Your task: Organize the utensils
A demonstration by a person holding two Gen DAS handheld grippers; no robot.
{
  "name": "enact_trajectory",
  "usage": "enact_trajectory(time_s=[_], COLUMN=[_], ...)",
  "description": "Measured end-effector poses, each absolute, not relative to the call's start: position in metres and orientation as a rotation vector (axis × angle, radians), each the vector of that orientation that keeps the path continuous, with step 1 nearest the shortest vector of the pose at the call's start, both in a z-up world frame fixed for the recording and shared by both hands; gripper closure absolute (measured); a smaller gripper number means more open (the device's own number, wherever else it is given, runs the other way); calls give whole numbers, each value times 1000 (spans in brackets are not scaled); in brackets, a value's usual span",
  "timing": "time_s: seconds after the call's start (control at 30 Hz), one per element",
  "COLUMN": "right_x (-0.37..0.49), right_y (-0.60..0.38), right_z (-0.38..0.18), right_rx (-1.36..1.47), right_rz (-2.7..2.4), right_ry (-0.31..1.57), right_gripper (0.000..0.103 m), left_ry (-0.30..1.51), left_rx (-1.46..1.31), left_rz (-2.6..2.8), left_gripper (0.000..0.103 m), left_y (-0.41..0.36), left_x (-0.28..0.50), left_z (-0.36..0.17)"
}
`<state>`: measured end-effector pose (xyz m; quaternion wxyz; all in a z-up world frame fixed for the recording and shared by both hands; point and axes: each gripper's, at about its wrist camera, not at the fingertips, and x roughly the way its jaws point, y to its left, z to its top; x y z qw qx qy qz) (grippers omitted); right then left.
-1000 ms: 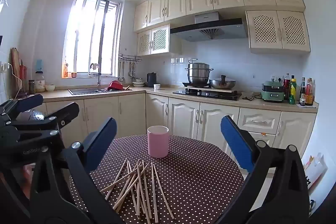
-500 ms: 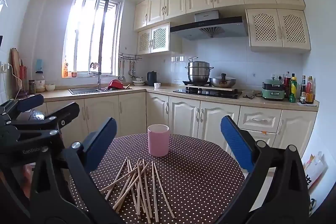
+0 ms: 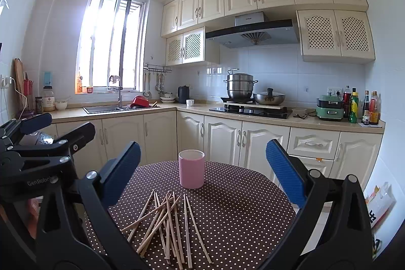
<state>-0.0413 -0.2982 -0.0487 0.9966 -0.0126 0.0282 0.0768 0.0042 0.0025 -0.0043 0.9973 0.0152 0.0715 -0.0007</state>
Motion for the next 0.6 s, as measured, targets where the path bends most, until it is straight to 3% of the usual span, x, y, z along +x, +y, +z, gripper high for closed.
enact_trajectory(time_s=[0.6], right_x=[-38], right_y=[-293], right_z=[-52], right_rx=[-32], right_rz=[158], right_ry=[62], right_gripper=[6], left_ry=[148], left_rx=[30], left_rz=[3], left_gripper=[4], left_y=[6], left_x=[7], left_z=[-6])
